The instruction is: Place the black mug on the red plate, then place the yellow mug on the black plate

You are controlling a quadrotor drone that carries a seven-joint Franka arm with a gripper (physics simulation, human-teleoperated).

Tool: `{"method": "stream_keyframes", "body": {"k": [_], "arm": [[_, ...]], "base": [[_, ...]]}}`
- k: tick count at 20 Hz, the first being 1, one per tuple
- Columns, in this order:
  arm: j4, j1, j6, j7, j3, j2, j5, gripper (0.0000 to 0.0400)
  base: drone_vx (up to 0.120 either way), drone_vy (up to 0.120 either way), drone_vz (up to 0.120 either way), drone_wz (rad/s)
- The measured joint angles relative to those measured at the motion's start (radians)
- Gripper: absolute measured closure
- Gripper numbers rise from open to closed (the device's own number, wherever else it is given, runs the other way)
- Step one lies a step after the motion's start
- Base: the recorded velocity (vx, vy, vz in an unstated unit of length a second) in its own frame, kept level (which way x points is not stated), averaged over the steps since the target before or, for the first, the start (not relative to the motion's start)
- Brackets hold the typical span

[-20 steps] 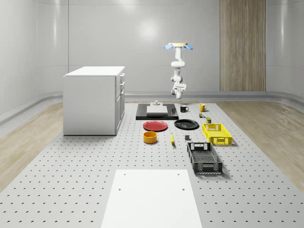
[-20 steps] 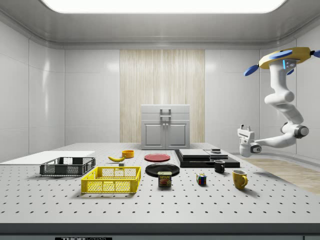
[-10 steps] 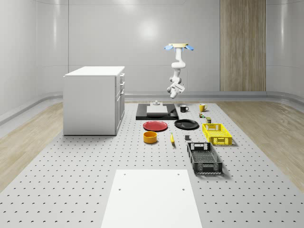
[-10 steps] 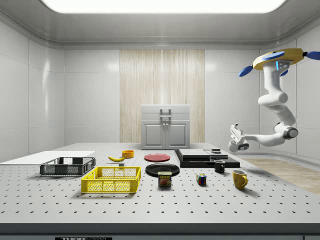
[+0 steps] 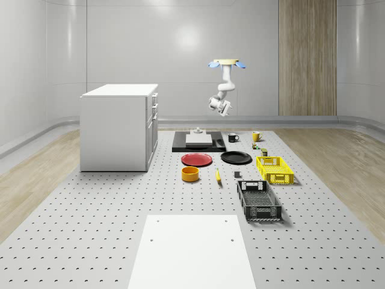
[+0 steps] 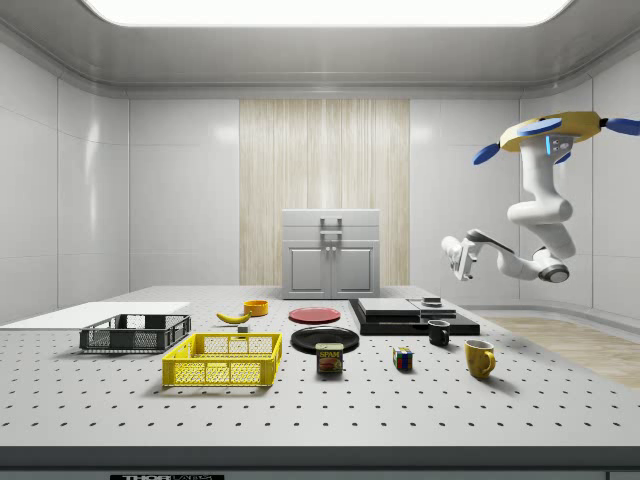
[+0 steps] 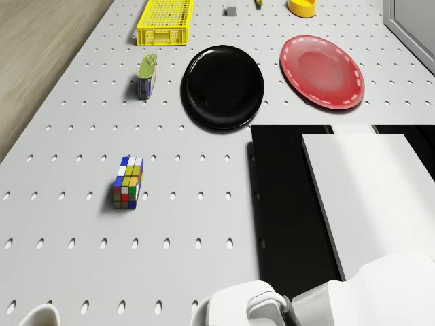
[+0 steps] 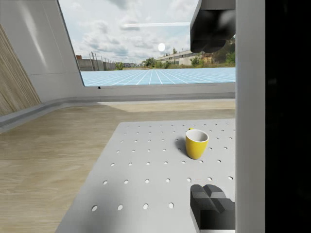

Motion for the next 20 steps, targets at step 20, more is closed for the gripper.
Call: {"method": "stream_keyframes", "body": {"k": [20], "arm": [[-0.216,-0.567,-0.218,0.402,0.331,-0.194,-0.495,0.0]], "base": [[0.096,-0.024,-0.12,0.0]]}}
